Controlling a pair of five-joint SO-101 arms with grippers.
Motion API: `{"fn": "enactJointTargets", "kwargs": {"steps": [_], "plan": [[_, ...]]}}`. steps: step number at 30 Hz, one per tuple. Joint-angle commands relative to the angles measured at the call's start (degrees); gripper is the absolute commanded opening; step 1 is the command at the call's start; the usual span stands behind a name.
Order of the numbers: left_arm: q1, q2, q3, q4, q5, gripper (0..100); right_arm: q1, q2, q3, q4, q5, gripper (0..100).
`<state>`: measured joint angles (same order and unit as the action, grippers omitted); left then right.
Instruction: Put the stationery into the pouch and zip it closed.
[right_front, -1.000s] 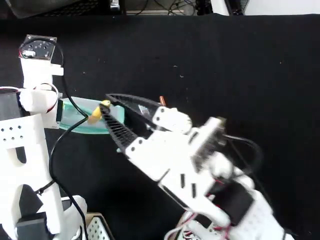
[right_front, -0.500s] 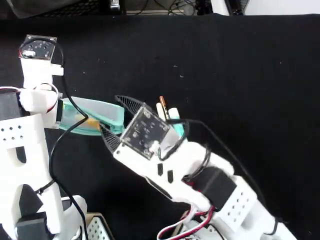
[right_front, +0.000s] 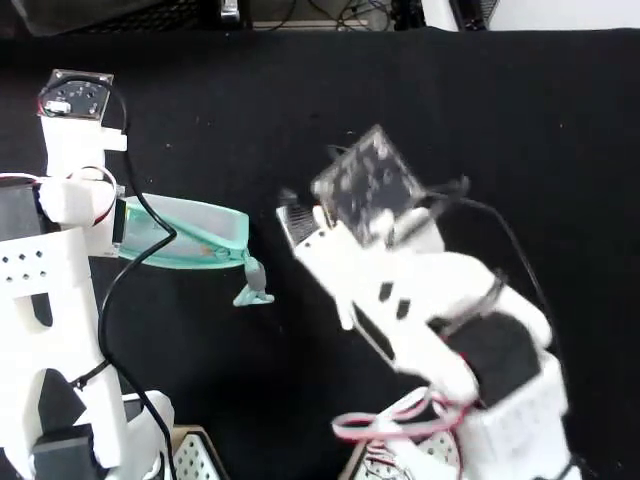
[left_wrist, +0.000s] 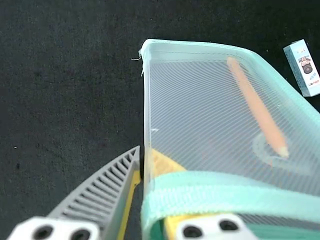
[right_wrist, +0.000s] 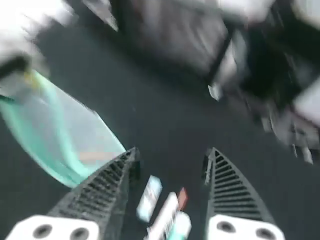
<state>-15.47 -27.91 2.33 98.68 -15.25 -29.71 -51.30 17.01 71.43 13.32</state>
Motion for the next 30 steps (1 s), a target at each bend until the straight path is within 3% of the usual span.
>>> {"fn": "enactJointTargets", "kwargs": {"steps": [1,7,14,21,30], "plan": [[0.13,-0.35,-1.01,0.26,0.26,3,8.44,0.66,11.30,-1.23,-1.49,21.1],[0.22,-0.35,-1.01,0.26,0.18,3,16.35,10.15,27.82,-15.30,-1.85,21.1],[0.22,-0.35,-0.66,0.44,0.00,3,17.23,35.30,24.22,-28.04,-1.85,21.1],[0.22,-0.35,-0.84,0.44,0.00,3,17.14,56.66,8.04,-25.49,-2.90,21.1],[0.13,-0.35,-0.92,0.44,0.00,3,18.46,66.51,-1.98,-16.00,-3.43,21.1]]}}
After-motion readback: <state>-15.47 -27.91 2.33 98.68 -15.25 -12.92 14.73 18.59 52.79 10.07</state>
